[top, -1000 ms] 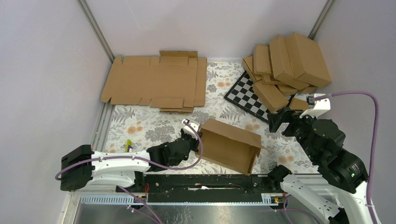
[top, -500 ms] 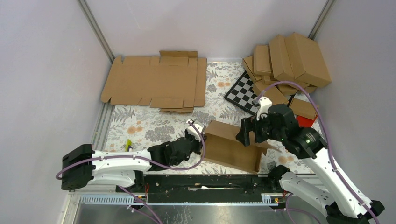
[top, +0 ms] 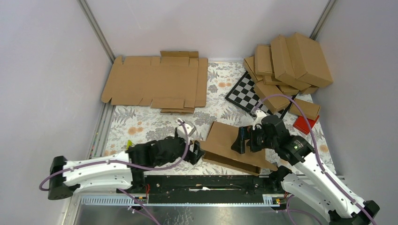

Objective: Fold the paper box

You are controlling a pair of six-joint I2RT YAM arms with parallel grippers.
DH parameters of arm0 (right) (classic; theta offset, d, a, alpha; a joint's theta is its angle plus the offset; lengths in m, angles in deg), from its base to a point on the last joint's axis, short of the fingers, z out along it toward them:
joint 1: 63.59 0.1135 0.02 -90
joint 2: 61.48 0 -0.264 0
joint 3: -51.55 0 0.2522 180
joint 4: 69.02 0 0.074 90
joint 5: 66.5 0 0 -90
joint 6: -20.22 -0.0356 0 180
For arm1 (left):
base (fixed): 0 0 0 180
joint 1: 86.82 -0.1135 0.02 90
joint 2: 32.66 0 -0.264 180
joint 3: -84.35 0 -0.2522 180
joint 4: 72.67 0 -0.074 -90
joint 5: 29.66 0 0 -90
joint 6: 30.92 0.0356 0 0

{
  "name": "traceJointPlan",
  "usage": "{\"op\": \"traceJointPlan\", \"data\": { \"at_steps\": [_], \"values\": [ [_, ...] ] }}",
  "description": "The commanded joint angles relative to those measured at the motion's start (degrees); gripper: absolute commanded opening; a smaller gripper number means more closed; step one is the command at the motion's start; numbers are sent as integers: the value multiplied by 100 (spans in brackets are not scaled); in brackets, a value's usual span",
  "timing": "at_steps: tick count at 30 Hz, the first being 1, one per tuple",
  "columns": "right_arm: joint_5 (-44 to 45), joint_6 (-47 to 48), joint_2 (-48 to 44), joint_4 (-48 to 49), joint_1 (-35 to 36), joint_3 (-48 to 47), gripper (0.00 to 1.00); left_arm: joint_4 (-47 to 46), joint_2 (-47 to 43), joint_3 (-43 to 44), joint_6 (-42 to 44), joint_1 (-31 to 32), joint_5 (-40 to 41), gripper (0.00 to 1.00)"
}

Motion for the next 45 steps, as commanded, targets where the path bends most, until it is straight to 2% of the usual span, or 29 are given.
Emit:
{"op": "traceJointPlan", "data": {
  "at_steps": [1,5,8,12,17,23,26,33,39,45],
  "values": [
    [448,-858,-158,594,25,301,97,1115,-685,686,-495,20,-360,79],
    [513,-1430,-148,1046,32,806,98,1285,-1038,717,-1028,-82,-260,87],
    [494,-1661,-79,1469,29,1209,98,1198,-1037,515,-1290,-416,-335,89],
    [510,-1839,89,1734,31,1468,99,775,-933,167,-1544,-1272,-1182,89],
    [656,-1576,105,1434,29,1084,100,526,-737,64,-1526,-2064,-2042,89],
    [1202,-1306,16,674,28,171,100,322,-246,194,-1373,-2187,-2455,89],
    [1861,-1406,-42,192,29,-38,100,138,-67,188,-1348,-2192,-2544,89],
    [3550,-2733,7,-1034,23,-72,100,-271,653,267,-1271,-2206,-2609,87],
    [4043,-3132,184,-1598,22,25,100,-714,1177,282,-1279,-2272,-2732,87],
    [3673,-3429,89,-1457,26,459,100,-1070,1565,172,-1311,-2430,-2893,87]
  ]
}}
